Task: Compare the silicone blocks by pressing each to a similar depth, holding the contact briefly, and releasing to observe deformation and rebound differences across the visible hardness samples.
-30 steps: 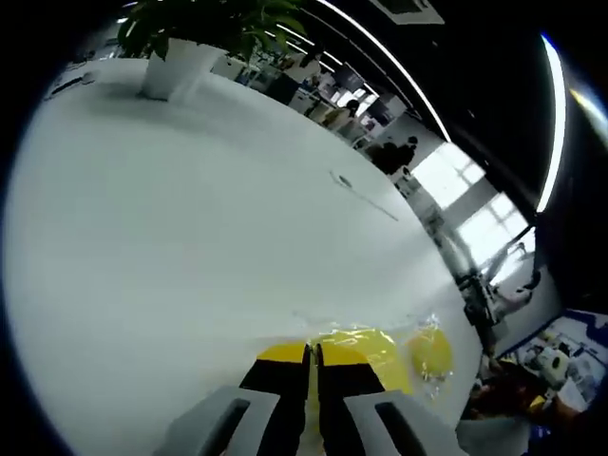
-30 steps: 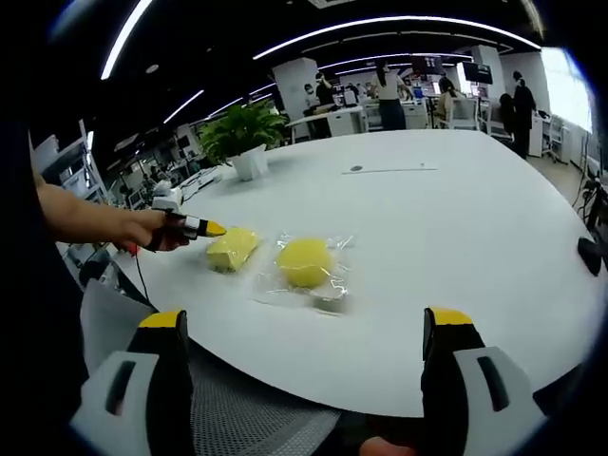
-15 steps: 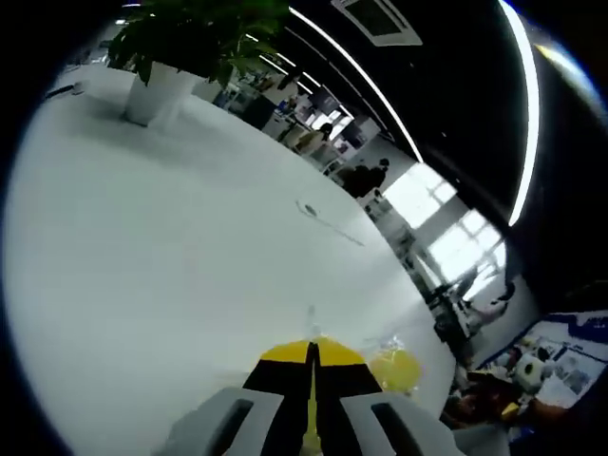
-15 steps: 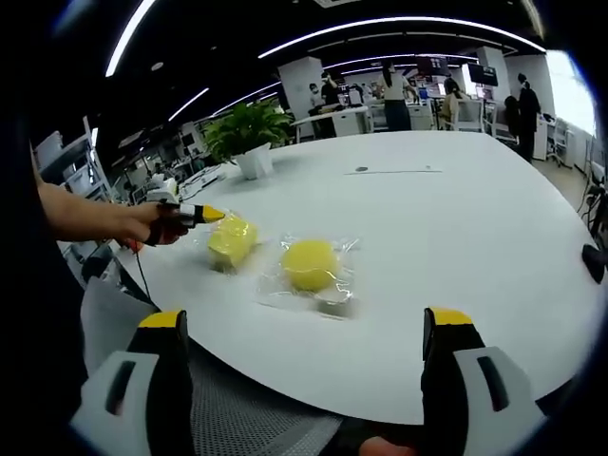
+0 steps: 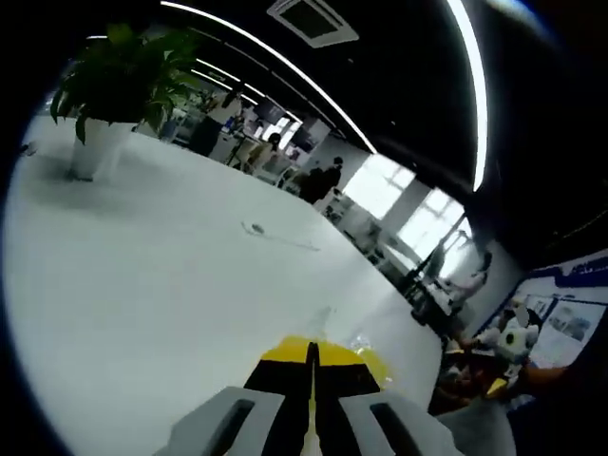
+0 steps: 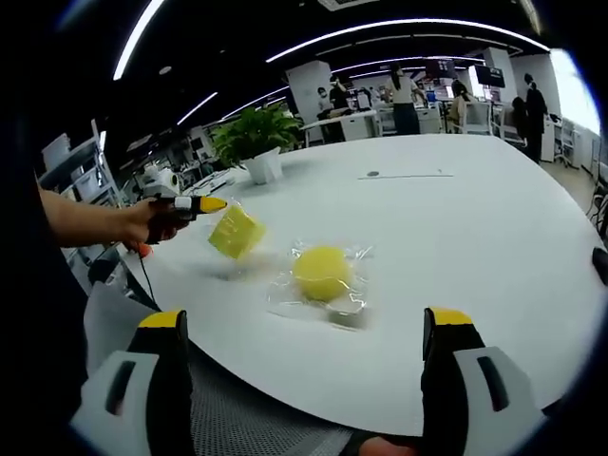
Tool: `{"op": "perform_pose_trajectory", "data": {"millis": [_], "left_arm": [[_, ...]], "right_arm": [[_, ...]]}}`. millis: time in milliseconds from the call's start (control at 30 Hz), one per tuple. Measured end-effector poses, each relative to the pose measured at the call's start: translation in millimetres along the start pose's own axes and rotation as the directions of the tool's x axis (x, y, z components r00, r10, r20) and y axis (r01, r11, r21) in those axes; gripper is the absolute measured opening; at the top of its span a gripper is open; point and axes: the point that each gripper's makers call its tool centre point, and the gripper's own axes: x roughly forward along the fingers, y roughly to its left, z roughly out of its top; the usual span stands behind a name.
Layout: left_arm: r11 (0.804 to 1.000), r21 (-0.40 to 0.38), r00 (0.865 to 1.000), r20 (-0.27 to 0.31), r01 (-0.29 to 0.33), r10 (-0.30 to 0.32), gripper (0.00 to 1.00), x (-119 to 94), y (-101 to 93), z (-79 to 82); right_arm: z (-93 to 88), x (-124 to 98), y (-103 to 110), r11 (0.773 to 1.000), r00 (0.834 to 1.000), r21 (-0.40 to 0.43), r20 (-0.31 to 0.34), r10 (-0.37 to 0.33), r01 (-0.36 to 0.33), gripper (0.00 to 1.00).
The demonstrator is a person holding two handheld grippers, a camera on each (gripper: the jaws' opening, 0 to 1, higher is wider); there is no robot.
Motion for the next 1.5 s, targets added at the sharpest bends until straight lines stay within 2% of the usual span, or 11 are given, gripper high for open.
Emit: {"op": "perform_pose_trajectory", "data": {"millis": [100, 133, 367, 433, 533, 667, 767, 833, 1067, 1267, 1500], "left_arm": [[1.000, -0.019, 1.000, 0.009, -0.021, 0.021, 0.00, 1, -5.3, 4.9], [1.000, -0.014, 1.000, 0.009, -0.007, 0.007, 0.00, 1, -9.9, 5.3], [0.996, 0.083, 1.000, 0.013, 0.019, -0.020, 0.00, -3, -31.4, 16.2], [0.993, 0.117, 1.000, 0.011, 0.025, -0.027, 0.00, -6, -38.3, 19.8], [0.971, 0.237, 1.000, -0.018, 0.007, -0.002, 0.00, -11, -41.9, 19.9], [0.968, 0.248, 0.999, -0.004, 0.033, -0.033, 0.00, -18, -57.6, 28.9], [0.965, 0.255, 0.997, 0.024, 0.060, -0.068, 0.00, -27, -71.1, 45.1], [0.959, 0.274, 0.996, 0.037, 0.067, -0.081, 0.00, -33, -81.2, 55.0], [0.937, 0.333, 0.991, 0.036, 0.106, -0.125, 0.00, -45, -101.3, 71.5], [0.935, 0.337, 0.989, 0.059, 0.111, -0.139, 0.00, -49, -106.6, 78.0], [0.925, 0.359, 0.987, 0.044, 0.127, -0.153, 0.00, -49, -114.9, 76.0]], "right_arm": [[-2.5, 0, -1, 1.000, 1.000, 0.008, -0.003, 0.001, -0.001, 0.96], [-3.1, 0, -1, 1.000, 1.000, 0.008, -0.003, 0.001, -0.001, 0.96], [-1.0, -3, -3, 1.000, 1.000, 0.026, 0.019, -0.006, 0.006, 0.96], [-2.0, -3, -2, 1.000, 1.000, 0.025, 0.015, -0.004, 0.003, 0.96], [-3.3, -3, 1, 1.000, 1.000, 0.021, 0.010, 0.004, -0.004, 0.96], [-1.2, -2, 3, 1.000, 1.000, 0.023, 0.013, 0.006, -0.007, 0.96], [4.0, 0, 5, 1.000, 1.000, 0.016, 0.019, 0.013, -0.014, 0.96], [7.6, 2, 7, 1.000, 1.000, 0.012, 0.024, 0.019, -0.020, 0.96], [23.9, 3, 11, 0.999, 0.997, -0.004, 0.067, 0.038, -0.038, 0.96], [30.5, 1, 1, 1.000, 0.996, -0.024, 0.092, 0.012, -0.010, 0.96], [36.7, -4, -7, 0.999, 0.994, -0.042, 0.105, 0.008, -0.004, 0.96]]}}
